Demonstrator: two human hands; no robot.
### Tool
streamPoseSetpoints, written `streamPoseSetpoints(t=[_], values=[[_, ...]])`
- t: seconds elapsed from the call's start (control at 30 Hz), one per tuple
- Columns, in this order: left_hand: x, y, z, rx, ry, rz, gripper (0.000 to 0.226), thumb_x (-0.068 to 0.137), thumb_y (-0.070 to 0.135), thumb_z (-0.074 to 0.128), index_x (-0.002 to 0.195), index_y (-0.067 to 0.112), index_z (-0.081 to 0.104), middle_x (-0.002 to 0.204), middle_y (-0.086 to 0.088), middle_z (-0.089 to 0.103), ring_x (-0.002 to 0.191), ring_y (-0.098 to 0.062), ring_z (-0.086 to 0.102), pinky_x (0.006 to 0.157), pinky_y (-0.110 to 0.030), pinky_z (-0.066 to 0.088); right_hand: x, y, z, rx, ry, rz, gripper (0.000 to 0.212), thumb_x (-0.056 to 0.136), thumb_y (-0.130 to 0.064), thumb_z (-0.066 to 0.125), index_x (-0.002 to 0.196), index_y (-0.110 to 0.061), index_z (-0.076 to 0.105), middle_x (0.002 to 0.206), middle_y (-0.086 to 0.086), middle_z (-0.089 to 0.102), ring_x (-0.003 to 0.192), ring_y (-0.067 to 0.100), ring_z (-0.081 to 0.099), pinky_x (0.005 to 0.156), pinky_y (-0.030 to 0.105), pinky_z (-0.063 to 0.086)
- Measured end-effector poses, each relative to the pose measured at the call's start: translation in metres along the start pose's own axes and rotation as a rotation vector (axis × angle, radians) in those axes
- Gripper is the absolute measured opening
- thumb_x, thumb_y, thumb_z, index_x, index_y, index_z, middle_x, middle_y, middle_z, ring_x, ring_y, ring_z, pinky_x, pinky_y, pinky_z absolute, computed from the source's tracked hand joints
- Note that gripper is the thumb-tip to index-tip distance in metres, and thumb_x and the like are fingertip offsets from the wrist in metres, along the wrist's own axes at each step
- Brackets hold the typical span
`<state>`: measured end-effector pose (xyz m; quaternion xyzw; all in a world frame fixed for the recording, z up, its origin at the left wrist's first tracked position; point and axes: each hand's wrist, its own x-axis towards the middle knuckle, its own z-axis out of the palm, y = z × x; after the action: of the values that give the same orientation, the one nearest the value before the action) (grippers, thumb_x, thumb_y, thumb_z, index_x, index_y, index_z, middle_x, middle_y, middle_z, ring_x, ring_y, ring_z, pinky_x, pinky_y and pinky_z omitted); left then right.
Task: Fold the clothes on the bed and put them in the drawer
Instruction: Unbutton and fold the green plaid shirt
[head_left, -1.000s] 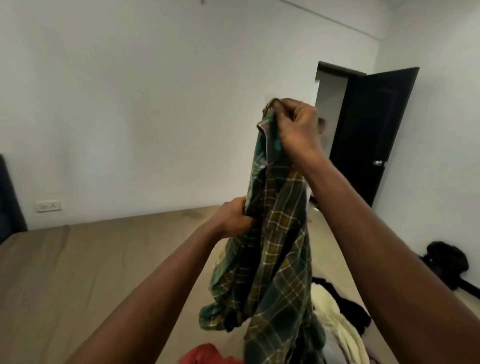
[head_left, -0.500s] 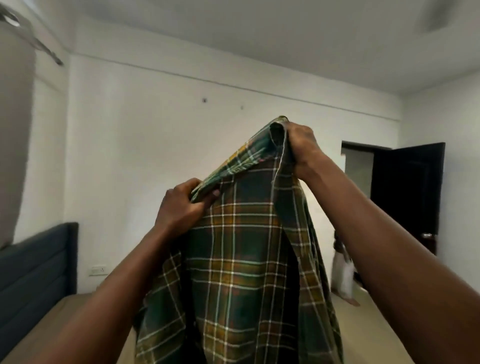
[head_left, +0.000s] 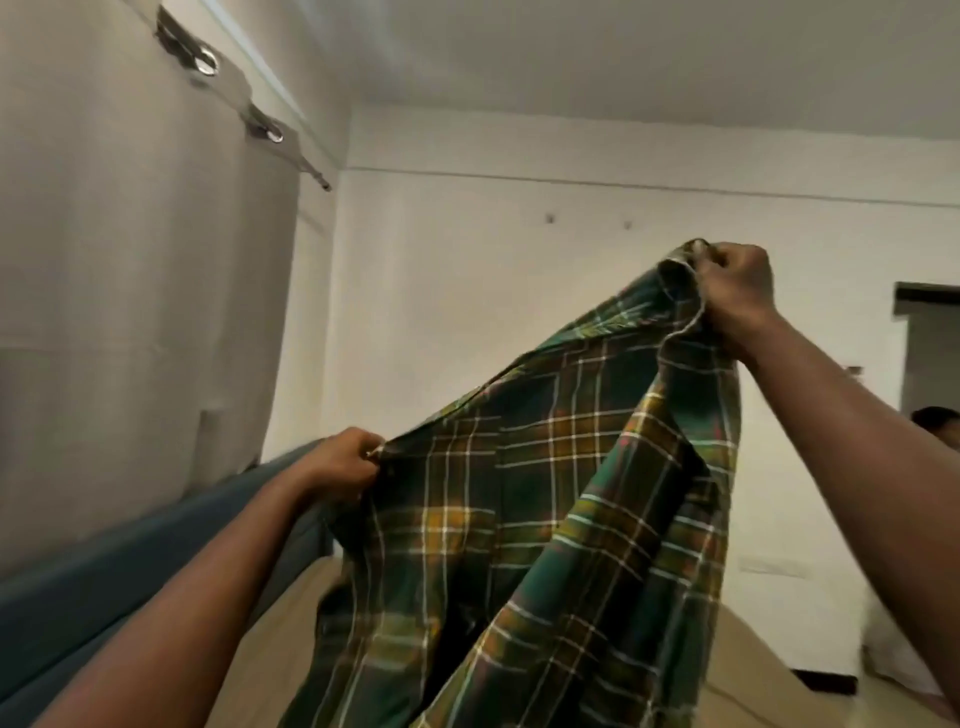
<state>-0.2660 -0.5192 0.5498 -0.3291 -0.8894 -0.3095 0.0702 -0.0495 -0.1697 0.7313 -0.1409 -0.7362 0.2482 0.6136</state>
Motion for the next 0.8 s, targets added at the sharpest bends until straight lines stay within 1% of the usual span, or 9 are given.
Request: streamPoseSetpoints(t=[0.17,0.2,0.33,0.37,0.43,0.53,0.6,0.7,0.8], values=[[-0.008,0.035,-0.002,-0.279,0.197,0.042,0.023,0.102,0.012,0.053,0.093,0.013,0.074,0.094,-0.012,0.072,0.09,-0.028,0.07,0.085,-0.045,0.06,-0.059,0.078,0.006,-0.359,-0.357,0.216,0.033,0.085,-0.04,0.069,0.1,-0.011,0.074,0.108,0.023,0.071,0.096,0.04,0.067,0.079,0.038,0.052],[-0.006,0.052,0.0,-0.331,0.201,0.08,0.022,0.102,0.011,0.054,0.096,0.01,0.075,0.095,-0.013,0.073,0.09,-0.029,0.071,0.084,-0.043,0.061,-0.079,0.086,0.015,-0.278,-0.475,0.213,0.033,0.083,-0.035,0.076,0.11,-0.017,0.073,0.115,0.02,0.07,0.096,0.038,0.067,0.077,0.036,0.054],[0.01,0.135,0.033,-0.34,0.084,0.262,0.019,0.1,0.009,0.056,0.102,0.007,0.075,0.096,-0.011,0.074,0.086,-0.018,0.071,0.075,-0.029,0.059,-0.175,0.08,0.059,0.434,-1.083,0.201,0.104,0.065,-0.044,0.093,0.151,-0.041,0.034,0.137,-0.003,0.056,0.121,0.017,0.062,0.087,0.032,0.057],[0.012,0.156,0.045,-0.296,0.027,0.296,0.019,0.099,0.009,0.057,0.103,0.01,0.076,0.097,-0.008,0.074,0.088,-0.017,0.071,0.077,-0.029,0.06,-0.195,0.079,0.071,0.517,-1.113,0.167,0.102,0.068,-0.043,0.092,0.152,-0.04,0.033,0.136,-0.005,0.059,0.122,0.016,0.062,0.093,0.037,0.058],[0.016,0.185,0.071,-0.245,-0.074,0.331,0.019,0.096,0.009,0.058,0.104,0.011,0.076,0.098,-0.006,0.075,0.092,-0.021,0.072,0.082,-0.032,0.061,-0.221,0.089,0.088,0.647,-0.952,0.164,0.067,0.081,-0.033,0.085,0.139,-0.03,0.051,0.126,-0.002,0.068,0.116,0.019,0.067,0.097,0.048,0.057],[0.013,0.186,0.092,-0.515,-0.272,0.351,0.025,0.097,0.017,0.065,0.12,0.011,0.071,0.116,-0.011,0.072,0.11,-0.027,0.07,0.09,-0.037,0.059,-0.222,0.111,0.08,0.787,-0.725,0.367,0.024,0.097,-0.018,0.068,0.12,-0.024,0.065,0.113,0.007,0.074,0.107,0.028,0.07,0.093,0.058,0.057],[0.006,0.167,0.103,-0.75,-0.272,0.336,0.035,0.094,0.03,0.064,0.126,0.015,0.067,0.124,-0.01,0.068,0.117,-0.028,0.066,0.092,-0.039,0.056,-0.219,0.133,0.07,0.967,-0.757,0.484,0.023,0.102,-0.016,0.057,0.124,-0.015,0.064,0.114,0.013,0.074,0.107,0.03,0.07,0.091,0.051,0.059],[-0.008,0.141,0.133,-0.662,-0.036,0.209,0.045,0.082,0.046,0.071,0.123,0.029,0.067,0.125,0.002,0.068,0.118,-0.019,0.065,0.096,-0.039,0.054,-0.219,0.163,0.055,1.306,-0.821,0.661,0.02,0.102,-0.012,0.05,0.116,-0.008,0.063,0.113,0.017,0.068,0.11,0.039,0.06,0.089,0.047,0.053],[-0.025,0.128,0.171,-0.531,-0.187,0.122,0.065,0.074,0.058,0.081,0.131,0.035,0.061,0.128,0.006,0.065,0.117,-0.014,0.065,0.1,-0.04,0.056,-0.214,0.169,0.046,1.516,-0.828,0.683,0.046,0.096,-0.039,0.064,0.13,-0.01,0.055,0.134,0.024,0.051,0.131,0.045,0.047,0.113,0.061,0.037]])
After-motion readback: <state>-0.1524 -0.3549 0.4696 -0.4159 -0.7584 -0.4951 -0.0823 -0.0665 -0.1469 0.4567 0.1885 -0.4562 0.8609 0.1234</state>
